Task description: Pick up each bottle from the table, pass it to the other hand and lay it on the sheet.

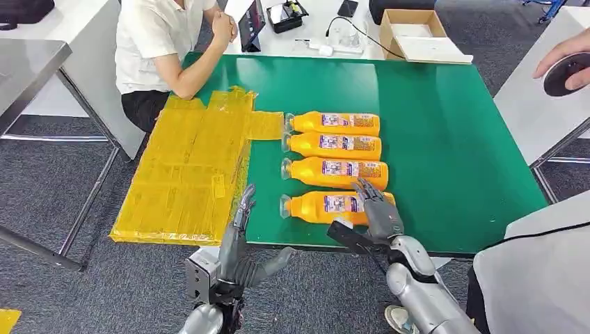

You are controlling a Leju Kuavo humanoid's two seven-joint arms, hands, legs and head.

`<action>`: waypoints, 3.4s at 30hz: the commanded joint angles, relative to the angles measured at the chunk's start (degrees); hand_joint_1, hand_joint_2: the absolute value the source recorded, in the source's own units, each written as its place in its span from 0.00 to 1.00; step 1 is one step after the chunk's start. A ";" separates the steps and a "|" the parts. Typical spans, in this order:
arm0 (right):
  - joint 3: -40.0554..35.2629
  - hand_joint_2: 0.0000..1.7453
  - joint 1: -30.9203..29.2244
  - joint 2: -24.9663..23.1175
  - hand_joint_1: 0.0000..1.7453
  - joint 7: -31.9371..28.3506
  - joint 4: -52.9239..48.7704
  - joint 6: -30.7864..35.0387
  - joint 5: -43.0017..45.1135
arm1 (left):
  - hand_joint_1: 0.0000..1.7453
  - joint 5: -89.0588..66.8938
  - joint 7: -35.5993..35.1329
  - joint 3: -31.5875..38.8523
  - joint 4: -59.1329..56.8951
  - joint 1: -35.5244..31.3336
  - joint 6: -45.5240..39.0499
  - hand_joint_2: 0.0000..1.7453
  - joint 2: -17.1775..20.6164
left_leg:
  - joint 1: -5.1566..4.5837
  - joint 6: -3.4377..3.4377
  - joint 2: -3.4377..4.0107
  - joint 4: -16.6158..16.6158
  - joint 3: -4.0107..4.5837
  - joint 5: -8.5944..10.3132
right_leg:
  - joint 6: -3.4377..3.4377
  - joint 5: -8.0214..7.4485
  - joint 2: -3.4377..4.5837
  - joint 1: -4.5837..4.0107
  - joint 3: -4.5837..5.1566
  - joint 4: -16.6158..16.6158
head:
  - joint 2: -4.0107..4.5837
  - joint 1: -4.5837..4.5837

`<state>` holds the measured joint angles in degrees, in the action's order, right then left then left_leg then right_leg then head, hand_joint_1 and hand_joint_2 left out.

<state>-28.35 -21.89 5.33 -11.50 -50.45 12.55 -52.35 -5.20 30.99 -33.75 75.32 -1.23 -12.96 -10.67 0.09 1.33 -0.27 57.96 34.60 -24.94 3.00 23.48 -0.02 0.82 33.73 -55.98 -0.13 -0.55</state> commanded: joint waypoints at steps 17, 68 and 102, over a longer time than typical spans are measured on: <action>-7.75 1.00 -6.24 0.46 0.00 7.22 9.26 -1.92 -5.13 | 0.00 -0.91 0.35 -0.34 -1.43 -0.01 0.03 1.00 1.55 | 0.01 -0.06 0.03 -0.08 -0.29 -0.05 | -0.10 0.05 0.00 -0.02 -0.26 0.07 | 0.00 0.02; -14.32 1.00 -8.15 3.73 1.00 0.73 22.52 -27.25 13.98 | 0.00 1.39 1.84 -1.98 -7.88 -3.57 -2.14 1.00 -0.05 | 0.10 -0.03 -0.19 -0.13 -1.65 -0.12 | -0.09 0.08 -0.22 -0.11 -1.05 0.36 | 0.00 0.02; 1.83 1.00 11.59 -2.15 1.00 -12.34 -22.58 -21.15 39.43 | 0.00 29.63 -11.53 -0.06 -7.49 -0.38 9.58 1.00 2.37 | 0.12 -0.11 0.37 -0.08 -1.54 -0.66 | -0.30 0.47 0.42 -0.14 -1.40 0.11 | 0.00 0.02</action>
<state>-25.20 -11.29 6.97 -21.81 -64.45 -8.11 -13.25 21.76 22.23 -30.71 75.38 1.81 -7.46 -10.82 0.24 1.27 0.02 57.93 33.12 -25.59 2.78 23.93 0.34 0.66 32.33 -55.86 -0.13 -0.52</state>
